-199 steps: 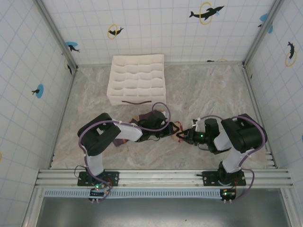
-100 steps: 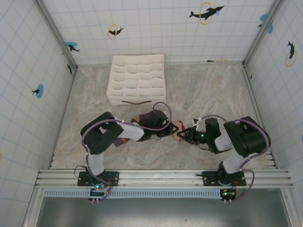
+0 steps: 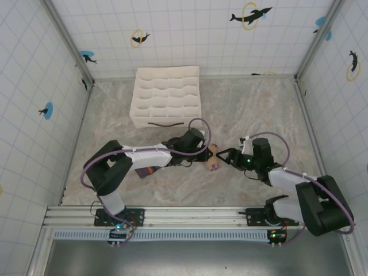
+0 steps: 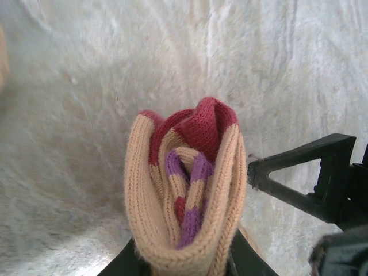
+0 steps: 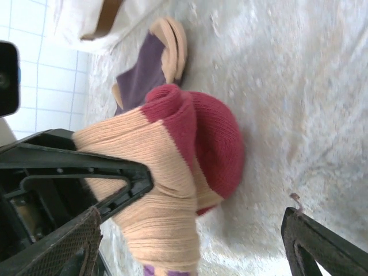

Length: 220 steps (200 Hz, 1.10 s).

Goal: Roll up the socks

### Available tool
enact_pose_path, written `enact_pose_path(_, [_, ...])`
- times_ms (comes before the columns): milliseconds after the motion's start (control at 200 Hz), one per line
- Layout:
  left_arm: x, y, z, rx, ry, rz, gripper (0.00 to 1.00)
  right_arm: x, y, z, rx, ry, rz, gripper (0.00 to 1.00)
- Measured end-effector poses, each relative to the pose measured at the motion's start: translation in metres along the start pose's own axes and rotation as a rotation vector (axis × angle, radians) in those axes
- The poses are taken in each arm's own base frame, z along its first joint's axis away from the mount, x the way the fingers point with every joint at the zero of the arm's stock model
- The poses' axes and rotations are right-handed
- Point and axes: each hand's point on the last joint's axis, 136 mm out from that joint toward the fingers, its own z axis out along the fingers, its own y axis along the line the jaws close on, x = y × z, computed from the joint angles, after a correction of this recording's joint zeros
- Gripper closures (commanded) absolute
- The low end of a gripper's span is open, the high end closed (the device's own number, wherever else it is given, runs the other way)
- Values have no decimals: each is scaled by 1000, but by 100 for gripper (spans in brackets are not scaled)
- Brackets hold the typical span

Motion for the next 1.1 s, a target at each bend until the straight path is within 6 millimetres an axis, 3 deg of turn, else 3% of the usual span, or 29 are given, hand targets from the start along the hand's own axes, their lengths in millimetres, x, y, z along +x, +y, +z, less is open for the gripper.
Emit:
enact_pose_path(245, [-49, -25, -44, -16, -138, 211, 100, -5, -2, -7, 51, -26, -22, 16])
enact_pose_path(510, [-107, -34, -79, -110, -266, 374, 100, -2, -9, -7, 85, -18, -5, 16])
enact_pose_path(816, [-183, -5, -116, -253, -396, 437, 100, 1, -11, -8, 95, -7, 7, 15])
enact_pose_path(1101, [-210, 41, -105, -342, -421, 468, 100, -14, 7, -10, 64, -42, -29, 16])
